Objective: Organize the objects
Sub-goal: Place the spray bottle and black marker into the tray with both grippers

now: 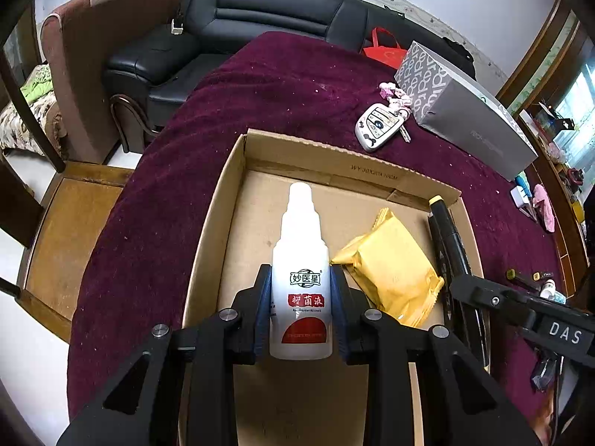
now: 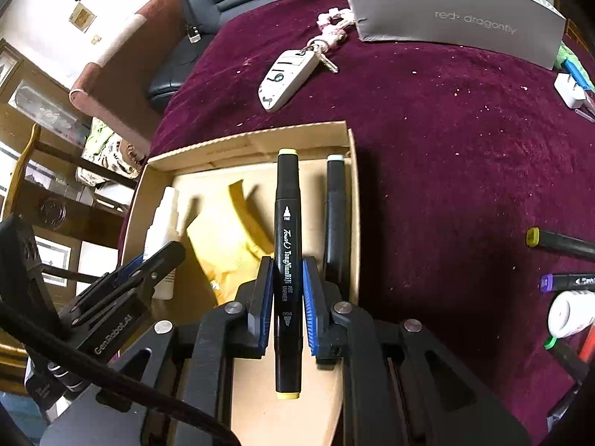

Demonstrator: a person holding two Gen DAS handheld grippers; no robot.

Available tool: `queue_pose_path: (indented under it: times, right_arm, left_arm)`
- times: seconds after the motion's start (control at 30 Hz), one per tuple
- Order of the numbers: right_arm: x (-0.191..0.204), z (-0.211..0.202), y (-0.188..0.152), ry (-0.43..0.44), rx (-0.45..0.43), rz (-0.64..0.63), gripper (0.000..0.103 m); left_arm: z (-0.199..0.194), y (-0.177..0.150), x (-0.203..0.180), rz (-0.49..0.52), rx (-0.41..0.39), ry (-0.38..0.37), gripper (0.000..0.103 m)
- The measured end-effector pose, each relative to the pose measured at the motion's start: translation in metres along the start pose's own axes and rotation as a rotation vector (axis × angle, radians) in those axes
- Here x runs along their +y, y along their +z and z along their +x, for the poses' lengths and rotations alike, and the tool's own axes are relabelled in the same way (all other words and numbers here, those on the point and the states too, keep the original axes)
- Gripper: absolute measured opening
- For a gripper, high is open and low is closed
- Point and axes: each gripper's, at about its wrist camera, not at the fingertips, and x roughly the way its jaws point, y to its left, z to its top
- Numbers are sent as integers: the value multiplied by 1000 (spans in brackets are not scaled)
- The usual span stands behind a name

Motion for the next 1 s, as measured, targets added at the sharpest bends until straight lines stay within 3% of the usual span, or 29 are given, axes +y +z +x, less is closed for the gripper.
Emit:
queue_pose_path:
  times: [0.5,0.77,0.9,1.0]
  right_arm:
    - [0,19,10,-46,-3,11,13]
    - [-10,11,10,-7,-31,42,16]
    - [-11,-11,2,24,-81,38,31]
    - [-14,-31,-10,34,-121,27,43]
  left_arm:
    - [4,2,2,-10,-55,29,26]
    - [-8,2,8,-118,-61,-61,37]
    - [-29,-5,0,-115,-90,-65,39]
    - [-54,-15,-16,-76,-140,-3,46]
